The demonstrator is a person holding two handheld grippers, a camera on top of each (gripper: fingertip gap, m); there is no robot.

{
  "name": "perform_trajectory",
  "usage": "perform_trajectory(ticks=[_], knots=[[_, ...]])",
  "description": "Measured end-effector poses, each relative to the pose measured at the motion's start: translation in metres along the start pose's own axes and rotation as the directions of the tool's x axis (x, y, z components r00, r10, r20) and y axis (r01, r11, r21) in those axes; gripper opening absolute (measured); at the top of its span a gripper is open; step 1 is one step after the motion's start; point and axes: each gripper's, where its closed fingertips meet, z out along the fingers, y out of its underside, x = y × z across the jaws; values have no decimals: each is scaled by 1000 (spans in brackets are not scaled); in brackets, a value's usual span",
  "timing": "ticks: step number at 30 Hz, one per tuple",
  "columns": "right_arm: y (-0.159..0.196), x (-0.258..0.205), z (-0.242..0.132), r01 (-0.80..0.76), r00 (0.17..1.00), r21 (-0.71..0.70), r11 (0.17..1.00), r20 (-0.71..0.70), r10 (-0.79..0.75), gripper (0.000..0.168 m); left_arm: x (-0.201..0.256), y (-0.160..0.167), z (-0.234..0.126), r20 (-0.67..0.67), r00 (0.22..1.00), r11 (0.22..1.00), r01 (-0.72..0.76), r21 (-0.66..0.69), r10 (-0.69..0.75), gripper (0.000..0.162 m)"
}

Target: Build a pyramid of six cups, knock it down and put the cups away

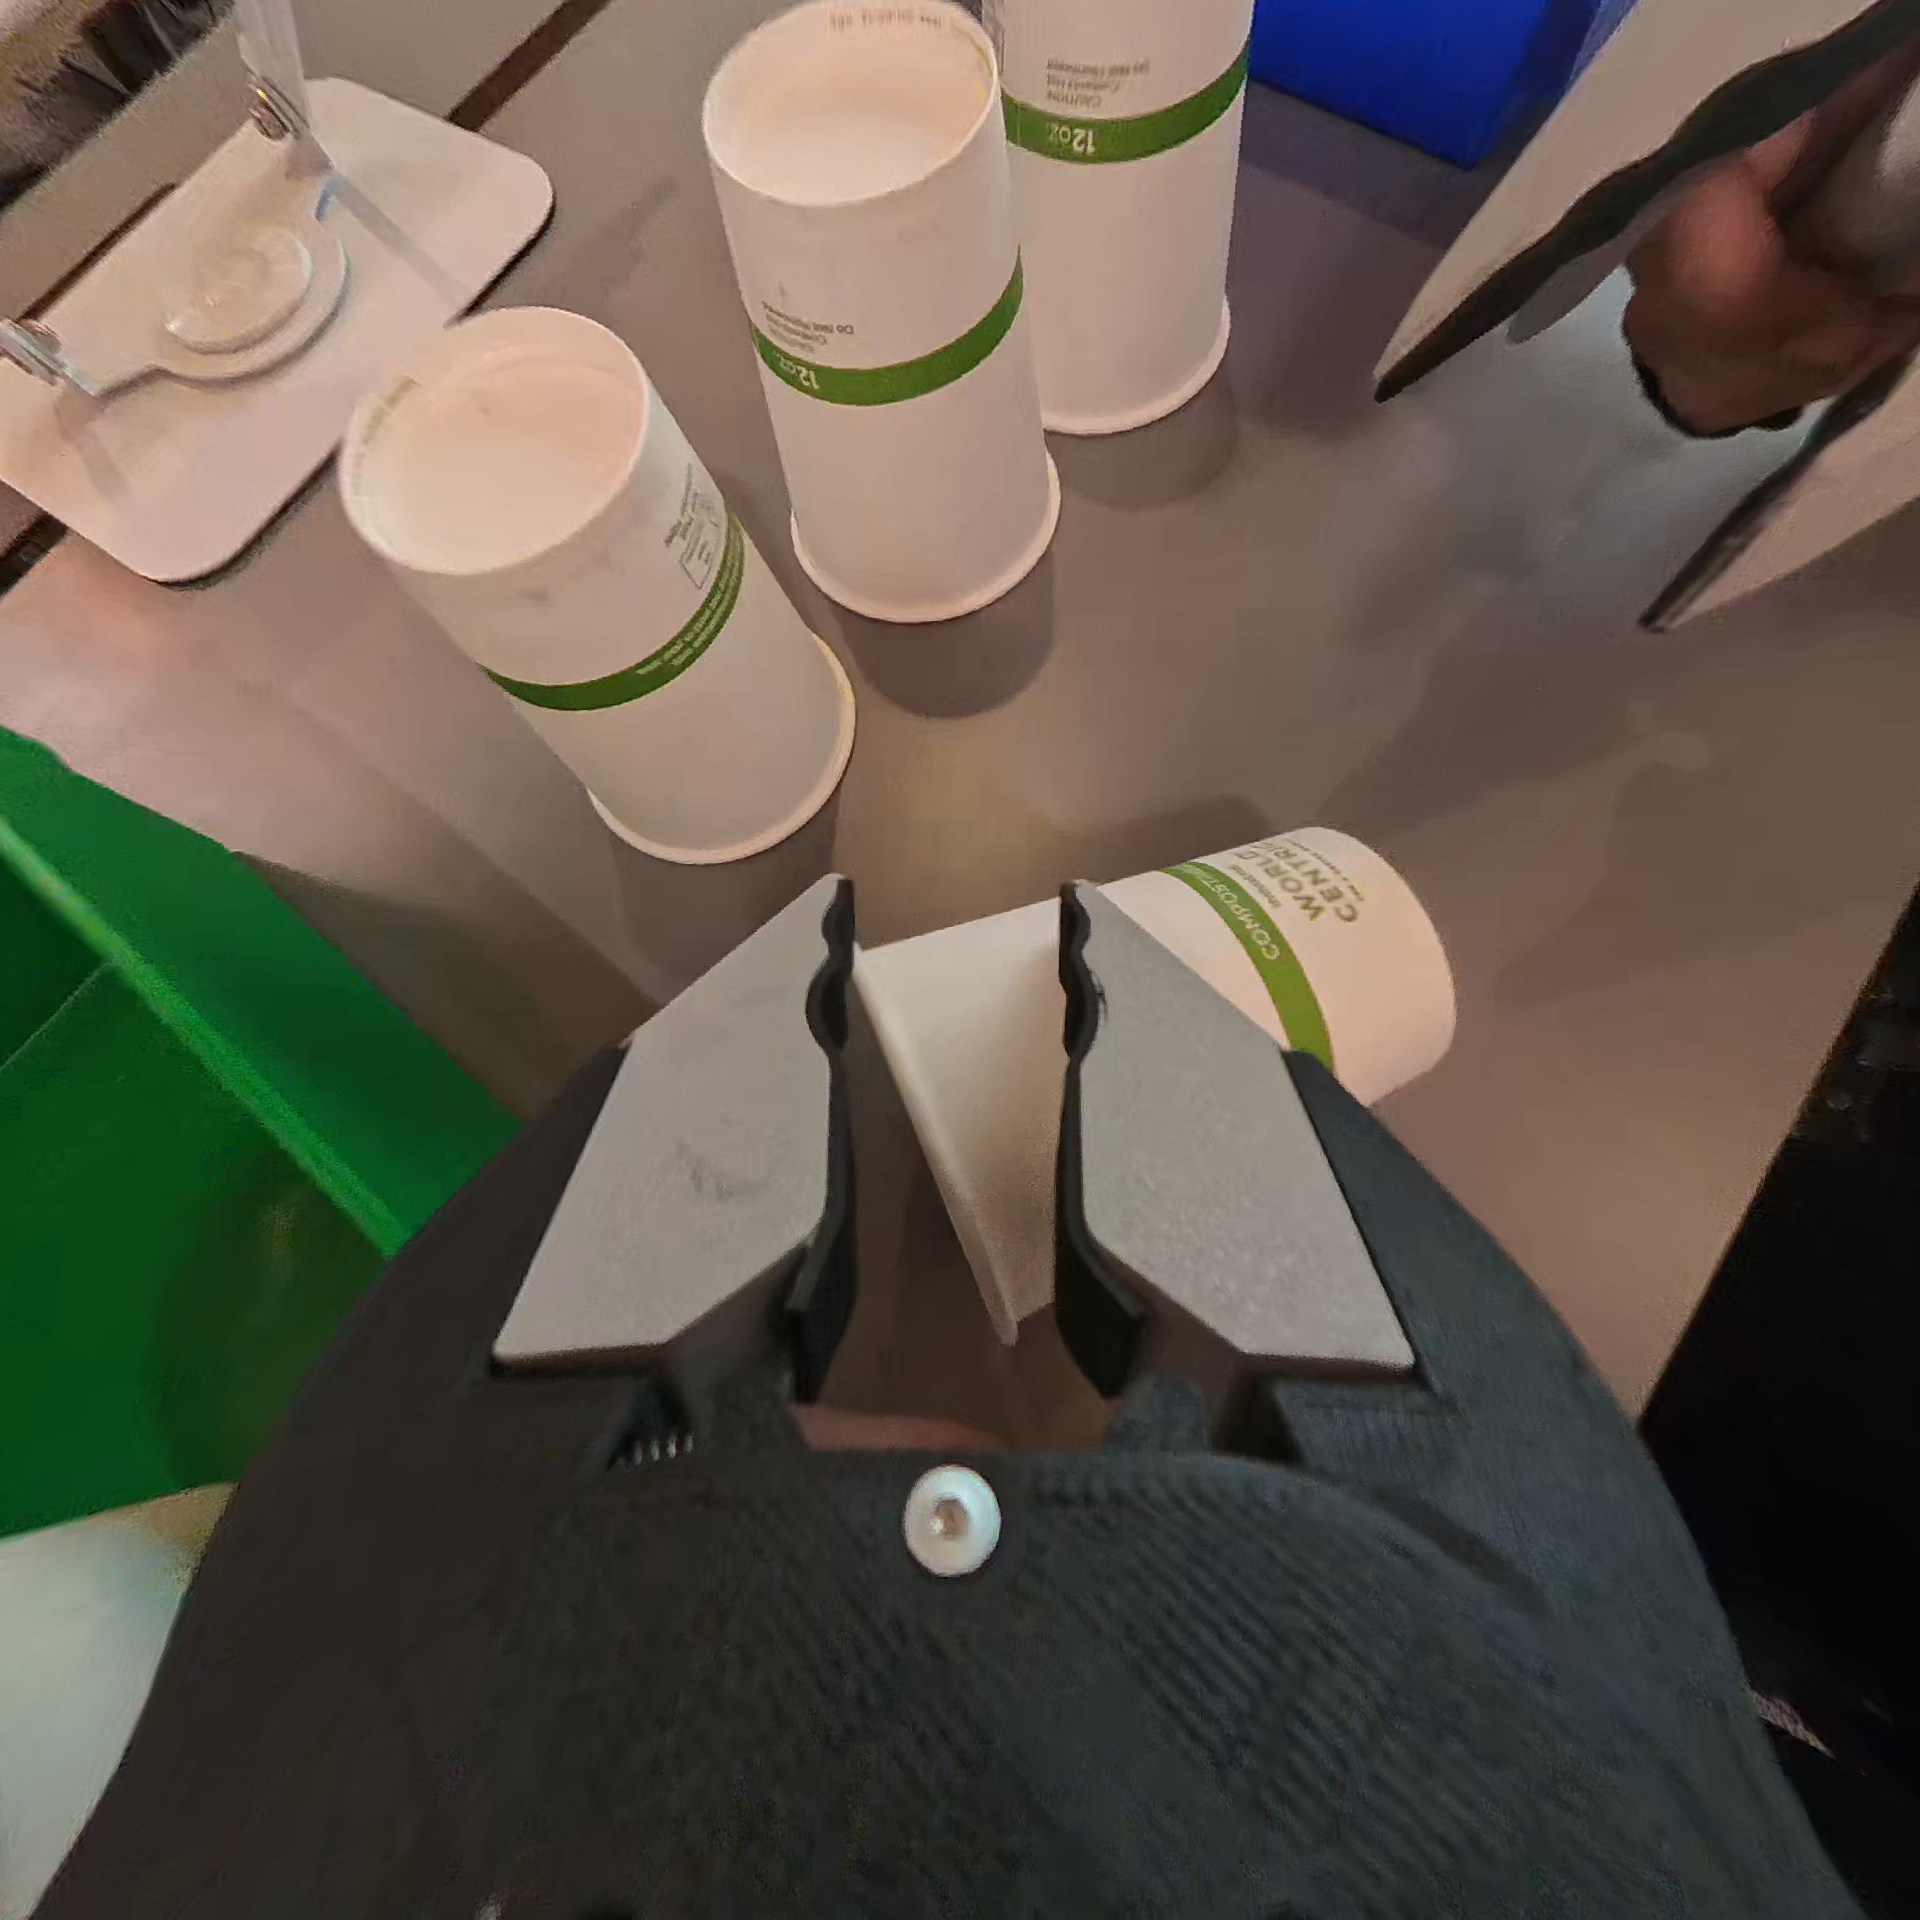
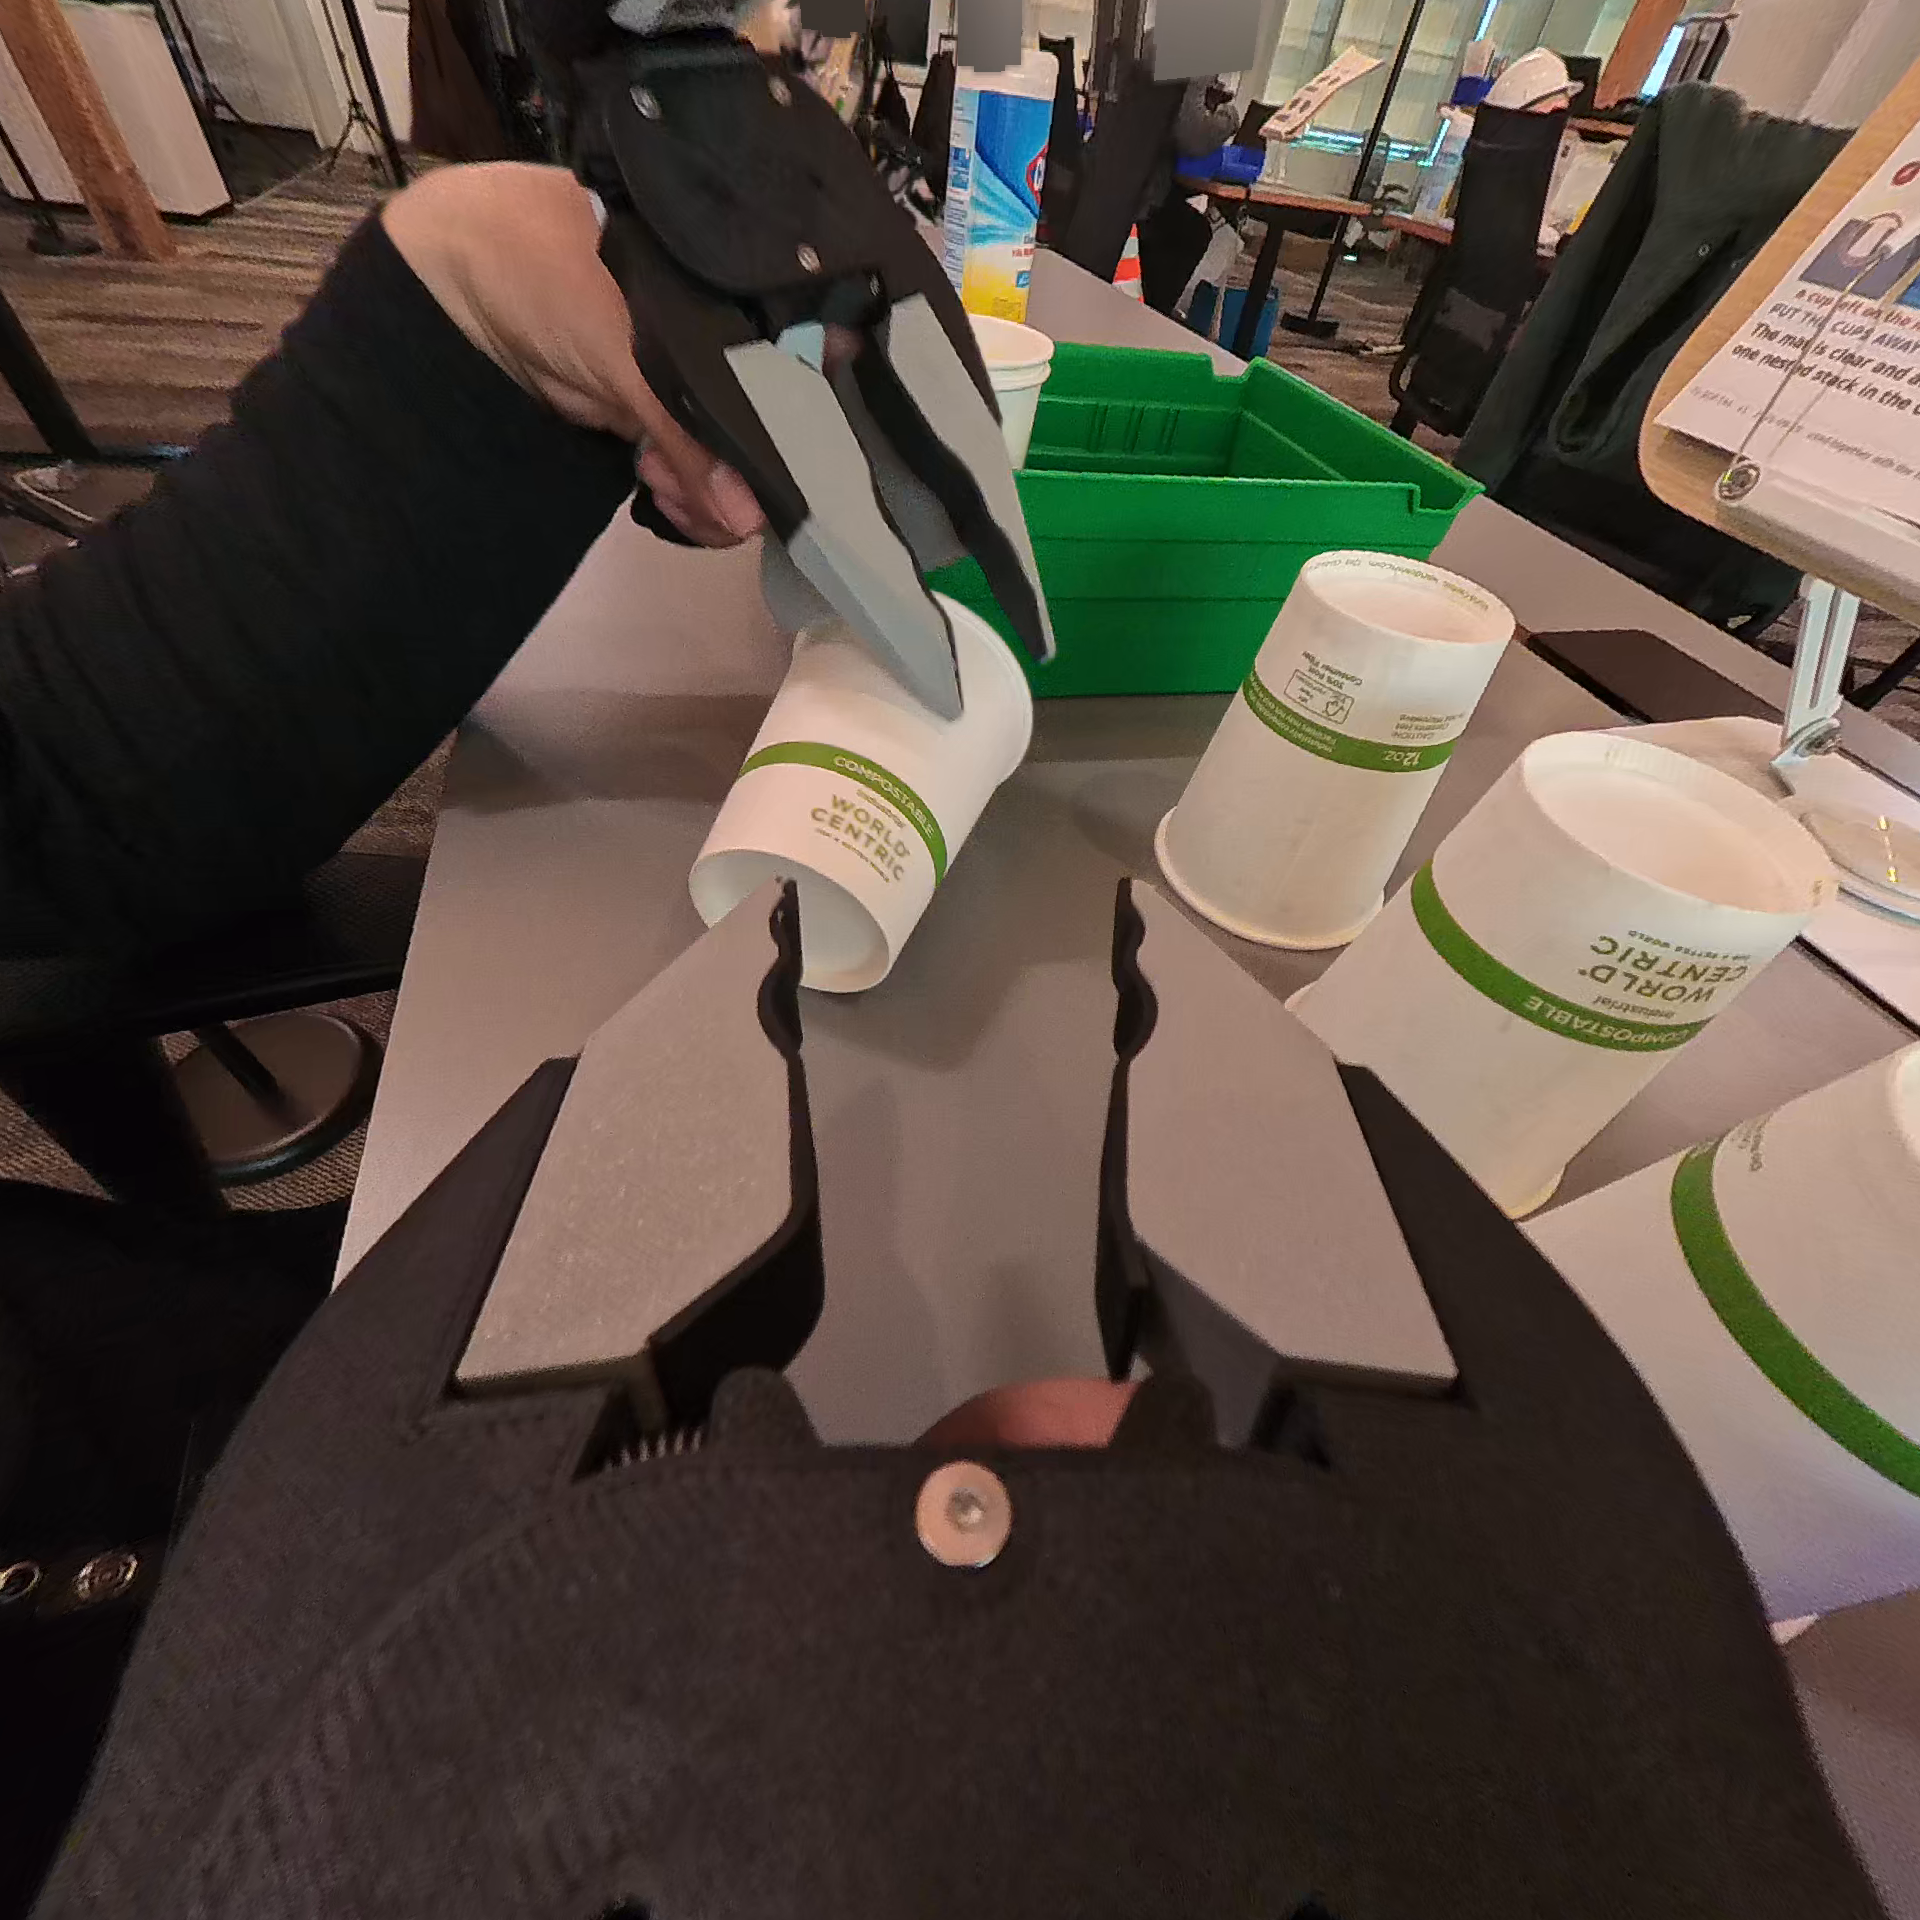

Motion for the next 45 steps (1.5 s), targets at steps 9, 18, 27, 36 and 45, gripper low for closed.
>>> perform_trajectory(ticks=[9,18,27,36,45], knots=[[5,-2,1,-23,1000,2,1000,18,23,57,-2,1,-61,44,999,991,0,135,-6,31],[4,0,-2,-21,1000,14,1000,9,21,57,13,33,-52,-67,998,1000,-19,15,20,24],[6,-1,-2,-5,1000,3,1000,4,5,57,3,44,-64,0,1000,1000,-1,-3,1,31],[6,-2,-2,-6,1000,5,1000,7,6,57,0,52,-71,13,1000,1000,25,-10,-25,32],[7,-4,-2,2,1000,1,1000,9,-2,57,9,73,-56,-55,998,993,-18,-120,11,24]])
